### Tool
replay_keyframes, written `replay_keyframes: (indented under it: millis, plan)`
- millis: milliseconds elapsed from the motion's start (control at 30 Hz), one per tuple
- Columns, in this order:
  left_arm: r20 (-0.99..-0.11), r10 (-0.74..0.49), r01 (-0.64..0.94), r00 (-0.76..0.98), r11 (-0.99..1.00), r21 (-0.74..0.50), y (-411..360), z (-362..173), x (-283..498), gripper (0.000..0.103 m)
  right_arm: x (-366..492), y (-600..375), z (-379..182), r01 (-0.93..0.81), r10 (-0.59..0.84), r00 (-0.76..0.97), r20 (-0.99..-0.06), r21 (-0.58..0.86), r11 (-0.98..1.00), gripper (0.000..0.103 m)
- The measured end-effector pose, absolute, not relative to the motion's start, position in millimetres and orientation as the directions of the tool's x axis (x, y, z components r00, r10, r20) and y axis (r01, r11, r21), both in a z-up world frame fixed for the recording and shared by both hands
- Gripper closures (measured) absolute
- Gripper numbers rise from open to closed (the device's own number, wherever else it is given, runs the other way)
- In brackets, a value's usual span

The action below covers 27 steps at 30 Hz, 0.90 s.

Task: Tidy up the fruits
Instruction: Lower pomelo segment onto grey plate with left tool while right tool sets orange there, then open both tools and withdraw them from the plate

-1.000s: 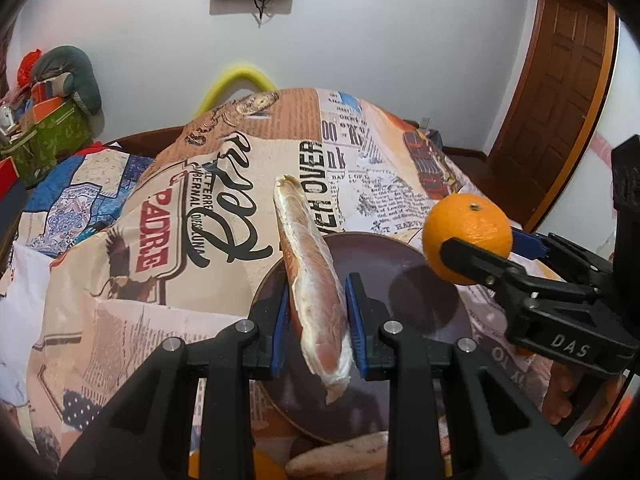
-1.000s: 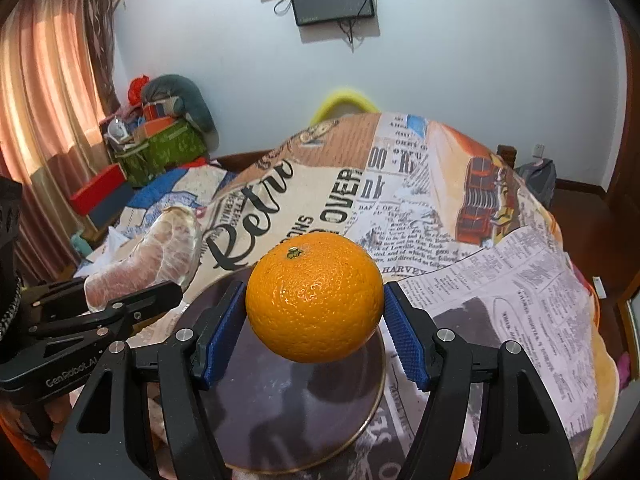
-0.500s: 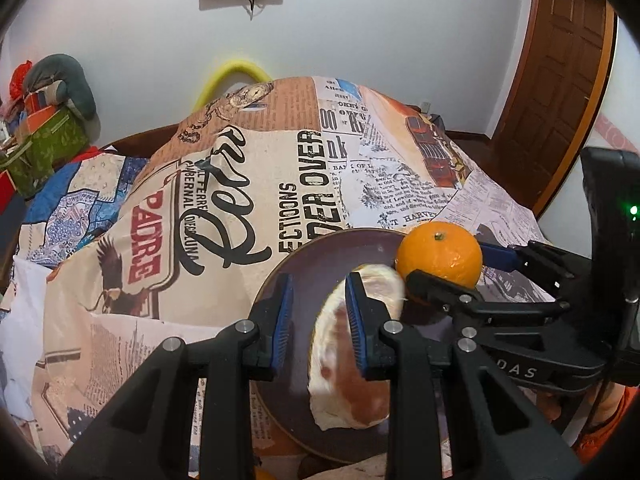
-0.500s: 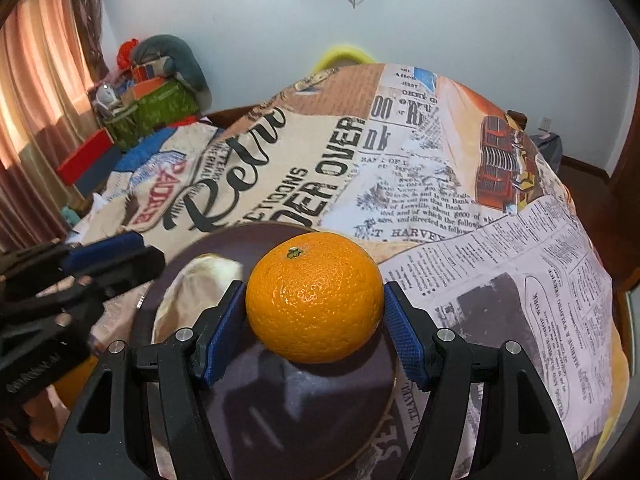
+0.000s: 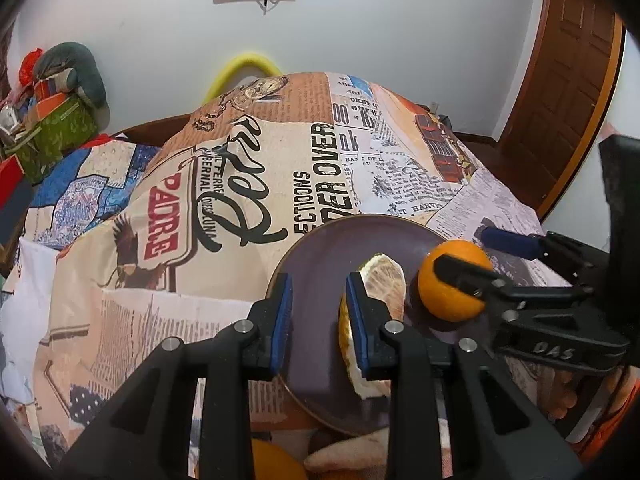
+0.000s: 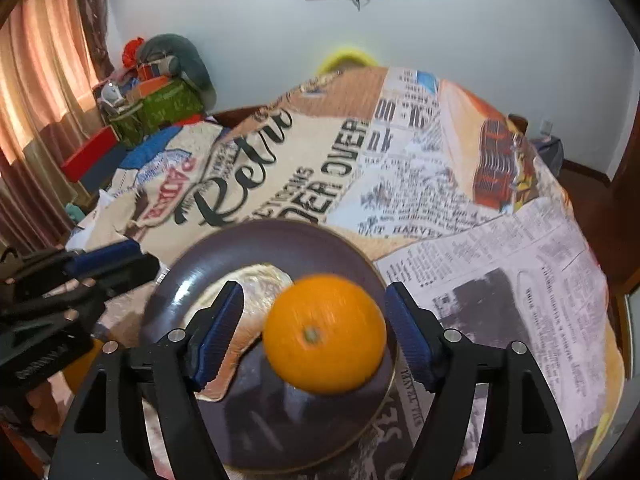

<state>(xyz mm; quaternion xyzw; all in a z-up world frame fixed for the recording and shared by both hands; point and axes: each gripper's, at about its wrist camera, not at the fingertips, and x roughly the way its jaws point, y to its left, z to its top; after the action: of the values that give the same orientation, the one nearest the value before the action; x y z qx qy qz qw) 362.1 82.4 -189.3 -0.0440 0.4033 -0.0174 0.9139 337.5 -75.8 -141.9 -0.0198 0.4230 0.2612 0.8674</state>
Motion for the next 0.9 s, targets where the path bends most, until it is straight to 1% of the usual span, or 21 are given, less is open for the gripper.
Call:
replay_keyframes:
  millis: [133, 233, 367, 467, 633, 700, 900]
  plan:
    - [-0.721, -0.061, -0.011, 0.691, 0.995, -0.095, 83, -178, 349, 0.058, 327, -80, -127, -0.471, 0.442, 0.528, -0.726, 0.182, 0.863, 0.032]
    - [-0.703, -0.046, -0.017, 0.71, 0.997, -0.082, 82, -166, 336, 0.054, 314, -85, -114, -0.472, 0.446, 0.549, -0.707, 0.178, 0.863, 0.032]
    - [-0.681, -0.03, -0.024, 0.732, 0.997, -0.069, 80, -150, 313, 0.042, 296, -91, -99, -0.47, 0.453, 0.572, -0.683, 0.18, 0.864, 0.032]
    - [-0.674, -0.017, -0.028, 0.739, 0.998, -0.057, 77, -142, 295, 0.035, 280, -98, -89, -0.465, 0.457, 0.591, -0.664, 0.182, 0.866, 0.032]
    - [-0.671, -0.012, -0.033, 0.741, 0.998, -0.054, 73, -136, 266, 0.03, 255, -107, -79, -0.458, 0.449, 0.618, -0.646, 0.168, 0.873, 0.032]
    - [-0.671, -0.011, -0.036, 0.741, 0.998, -0.057, 72, -136, 254, 0.03, 242, -112, -77, -0.455, 0.448, 0.621, -0.643, 0.169, 0.874, 0.031]
    - [-0.687, -0.014, -0.043, 0.726, 0.997, -0.066, 68, -143, 224, 0.023, 213, -121, -84, -0.453, 0.454, 0.603, -0.656, 0.187, 0.872, 0.031]
